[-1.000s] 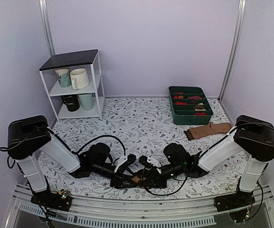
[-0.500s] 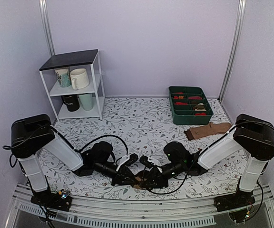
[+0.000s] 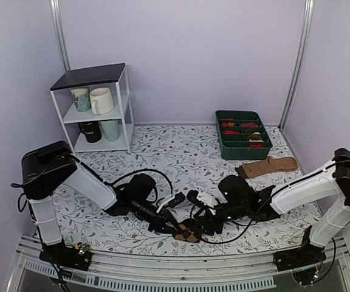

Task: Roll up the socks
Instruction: Roll a pair of socks at the center of the board.

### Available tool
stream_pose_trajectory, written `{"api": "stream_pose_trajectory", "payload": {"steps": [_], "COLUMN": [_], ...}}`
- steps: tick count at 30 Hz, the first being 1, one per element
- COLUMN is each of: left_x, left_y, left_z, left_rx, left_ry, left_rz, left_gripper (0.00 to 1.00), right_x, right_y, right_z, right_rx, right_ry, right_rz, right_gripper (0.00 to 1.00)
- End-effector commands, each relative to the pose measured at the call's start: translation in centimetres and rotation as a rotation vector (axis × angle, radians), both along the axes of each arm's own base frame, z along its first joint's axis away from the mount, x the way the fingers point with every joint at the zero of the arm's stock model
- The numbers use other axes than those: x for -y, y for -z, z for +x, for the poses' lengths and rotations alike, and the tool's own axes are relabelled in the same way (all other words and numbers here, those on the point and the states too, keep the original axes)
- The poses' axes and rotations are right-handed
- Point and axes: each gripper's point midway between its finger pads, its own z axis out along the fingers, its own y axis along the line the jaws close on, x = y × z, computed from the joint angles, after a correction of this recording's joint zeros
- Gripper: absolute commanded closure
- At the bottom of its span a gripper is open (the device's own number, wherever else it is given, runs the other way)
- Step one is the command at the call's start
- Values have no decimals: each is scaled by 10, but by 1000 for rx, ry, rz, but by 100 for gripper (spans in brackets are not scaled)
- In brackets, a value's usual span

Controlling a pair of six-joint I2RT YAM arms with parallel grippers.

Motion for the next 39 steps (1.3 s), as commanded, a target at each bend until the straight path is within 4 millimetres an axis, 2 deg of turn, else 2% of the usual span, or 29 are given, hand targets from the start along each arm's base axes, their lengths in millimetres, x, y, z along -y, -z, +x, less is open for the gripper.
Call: {"api": "stream_pose_trajectory", "payload": {"steps": [1, 3, 6, 11, 16, 23, 27, 30, 39], "left_x": [-51, -51, -51, -50, -49, -47, -47, -46, -46], "left_y": [68, 69, 70, 71, 70, 71, 71, 71, 72], "left_z": [-41, -40, -40, -36, -33, -31, -31, -30, -32], "left_rx": [-271, -289, -318, -329, -329, -327, -326, -325, -327], "left_ry": [2, 0, 3, -3, -8, -1, 0, 0, 7], "left_rz": [334, 345, 359, 380, 381, 382, 381, 378, 380], "left_gripper": [100, 100, 100, 100, 100, 100, 100, 100, 100], "right_x": [17, 23, 24, 8, -6, -14, -17, -13, -9], "right_y": [-43, -47, -42, -31, -24, -2, 0, 4, -13], "right_z": [35, 31, 10, -28, -44, -49, -52, -49, -52], "right_rx": [274, 300, 328, 365, 399, 399, 418, 433, 499], "right_ry": [92, 82, 16, -82, -83, -96, -85, -36, 6], "right_rz": [35, 47, 49, 18, -22, -120, -144, -184, -209], "right_gripper": [47, 47, 46, 46, 45, 43, 43, 43, 43]}}
